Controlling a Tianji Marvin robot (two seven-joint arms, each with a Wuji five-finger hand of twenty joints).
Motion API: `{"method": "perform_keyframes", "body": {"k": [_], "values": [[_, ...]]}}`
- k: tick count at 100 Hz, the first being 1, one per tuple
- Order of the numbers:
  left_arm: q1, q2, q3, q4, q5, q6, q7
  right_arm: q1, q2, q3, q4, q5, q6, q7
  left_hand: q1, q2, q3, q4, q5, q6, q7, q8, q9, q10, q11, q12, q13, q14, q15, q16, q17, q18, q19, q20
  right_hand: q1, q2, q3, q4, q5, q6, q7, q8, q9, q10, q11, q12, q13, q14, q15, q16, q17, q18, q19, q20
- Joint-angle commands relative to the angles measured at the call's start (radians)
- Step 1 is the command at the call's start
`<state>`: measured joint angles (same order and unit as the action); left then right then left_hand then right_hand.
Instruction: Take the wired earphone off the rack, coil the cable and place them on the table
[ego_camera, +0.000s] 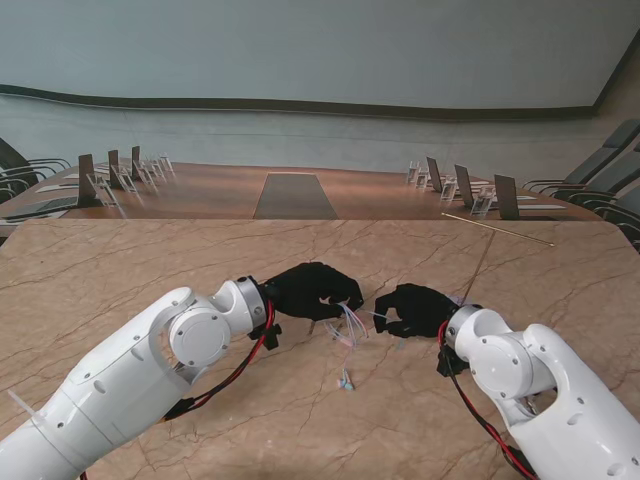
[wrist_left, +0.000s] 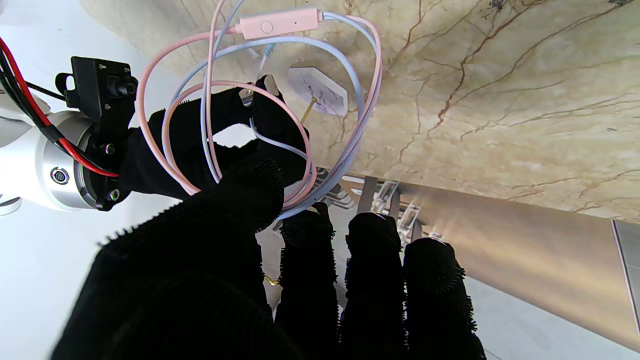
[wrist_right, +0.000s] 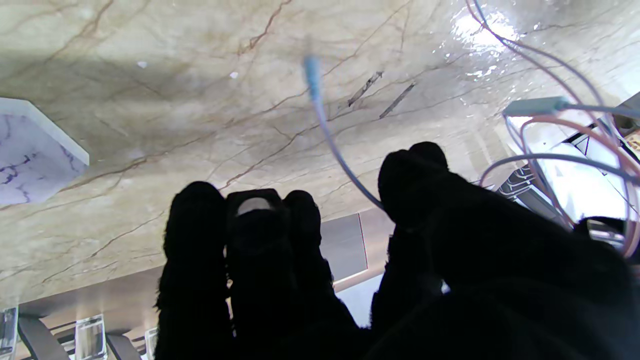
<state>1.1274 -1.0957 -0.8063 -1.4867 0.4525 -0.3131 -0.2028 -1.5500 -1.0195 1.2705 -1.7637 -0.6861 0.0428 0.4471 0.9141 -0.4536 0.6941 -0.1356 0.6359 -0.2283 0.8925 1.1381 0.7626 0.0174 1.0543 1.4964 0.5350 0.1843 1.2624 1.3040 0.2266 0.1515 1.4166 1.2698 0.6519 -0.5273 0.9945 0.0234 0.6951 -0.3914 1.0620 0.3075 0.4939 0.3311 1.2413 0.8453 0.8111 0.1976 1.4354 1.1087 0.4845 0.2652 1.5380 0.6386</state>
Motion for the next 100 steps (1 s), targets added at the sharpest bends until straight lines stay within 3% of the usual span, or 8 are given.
{"method": "perform_keyframes", "body": {"k": [1,11,19,27,38,48,70,100], "values": [[0.007,0.0,-0.002,0.001,0.002,-0.001,-0.004,0.0,0.001,-0.005,-0.005,-0.008,0.005,0.012,0.032,0.035,-0.032,0.024,-0.01,0.006,0.037,0.029,0.011,-0.019,0.018,0.012,0.019,0.001,0.01,0.018,-0.003,0.002,0.028,0.03,-0.023,-0.024,-0.039,-0.068,0.043,0.03,0.024,0.009,0.17,-0.01,0.072,0.069,0.125,0.018,0.096,0.016,0.105,-0.02,0.126,0.054],[0.007,0.0,-0.002,0.002,0.004,-0.001,-0.003,0.002,0.003,-0.007,-0.01,0.012,0.022,0.028,0.033,0.036,-0.033,0.024,-0.011,0.007,0.037,0.028,0.011,-0.019,0.018,0.012,0.019,0.001,0.01,0.018,-0.003,0.002,0.028,0.03,0.08,0.006,-0.097,-0.068,-0.018,0.153,0.064,0.008,0.438,-0.026,0.112,0.07,0.281,0.052,0.194,-0.089,0.236,0.034,0.197,0.005],[0.007,0.0,-0.002,0.002,0.002,0.002,-0.004,-0.005,-0.003,-0.012,-0.009,0.019,0.028,-0.005,0.033,0.035,-0.034,0.024,-0.009,0.007,0.038,0.029,0.011,-0.019,0.018,0.012,0.019,0.001,0.01,0.018,-0.003,0.002,0.028,0.03,0.128,-0.039,-0.05,-0.09,-0.016,0.244,0.096,-0.058,0.494,-0.03,0.053,0.034,0.32,0.075,0.211,-0.15,0.281,0.057,0.222,-0.008],[0.007,0.0,-0.001,0.002,0.002,0.005,-0.005,-0.012,-0.01,-0.017,-0.009,0.017,0.038,-0.04,0.034,0.036,-0.034,0.024,-0.011,0.007,0.036,0.028,0.01,-0.018,0.017,0.012,0.019,0.001,0.01,0.018,-0.004,0.002,0.028,0.03,0.143,-0.086,0.017,-0.119,-0.002,0.307,0.113,-0.117,0.539,-0.049,-0.04,-0.079,0.347,0.109,0.217,-0.227,0.33,0.104,0.211,-0.037],[0.01,0.0,-0.001,0.0,0.002,0.01,-0.005,-0.02,-0.016,-0.024,-0.013,0.026,0.058,-0.068,0.035,0.036,-0.036,0.023,-0.011,0.007,0.036,0.027,0.01,-0.018,0.017,0.012,0.019,0.001,0.01,0.018,-0.004,0.002,0.027,0.029,0.16,-0.141,0.1,-0.118,0.003,0.335,0.153,-0.119,0.571,-0.056,-0.112,-0.169,0.366,0.142,0.159,-0.279,0.361,0.154,0.174,-0.067],[0.012,0.0,-0.002,-0.002,0.003,0.016,-0.003,-0.021,-0.021,-0.03,-0.01,0.055,0.07,-0.087,0.036,0.037,-0.037,0.023,-0.01,0.008,0.036,0.026,0.01,-0.018,0.016,0.012,0.018,0.002,0.008,0.017,-0.005,0.003,0.027,0.029,0.166,-0.156,0.168,-0.091,-0.006,0.254,0.258,-0.004,0.575,-0.044,-0.119,-0.208,0.367,0.155,0.122,-0.297,0.362,0.169,0.151,-0.086],[0.018,0.0,-0.004,-0.006,0.009,0.022,0.0,-0.025,-0.036,-0.028,-0.004,0.173,0.07,-0.133,0.038,0.037,-0.039,0.024,-0.01,0.009,0.037,0.026,0.009,-0.019,0.016,0.011,0.016,0.002,0.003,0.014,-0.007,0.002,0.023,0.026,0.163,-0.139,0.253,-0.038,0.0,0.27,0.291,0.198,0.553,0.036,-0.081,-0.205,0.373,0.175,0.114,-0.294,0.364,0.22,0.107,-0.1],[0.021,-0.002,-0.003,-0.003,0.012,0.03,0.009,-0.037,-0.048,-0.004,-0.032,0.282,0.119,-0.149,0.04,0.042,-0.046,0.022,-0.015,0.003,0.039,0.03,0.003,-0.025,0.012,0.013,0.01,0.0,-0.011,0.006,-0.013,0.0,0.014,0.018,0.149,-0.057,0.237,0.018,-0.068,0.289,0.332,0.331,0.499,0.086,-0.012,-0.177,0.365,0.166,0.159,-0.285,0.375,0.24,0.109,-0.05]]}}
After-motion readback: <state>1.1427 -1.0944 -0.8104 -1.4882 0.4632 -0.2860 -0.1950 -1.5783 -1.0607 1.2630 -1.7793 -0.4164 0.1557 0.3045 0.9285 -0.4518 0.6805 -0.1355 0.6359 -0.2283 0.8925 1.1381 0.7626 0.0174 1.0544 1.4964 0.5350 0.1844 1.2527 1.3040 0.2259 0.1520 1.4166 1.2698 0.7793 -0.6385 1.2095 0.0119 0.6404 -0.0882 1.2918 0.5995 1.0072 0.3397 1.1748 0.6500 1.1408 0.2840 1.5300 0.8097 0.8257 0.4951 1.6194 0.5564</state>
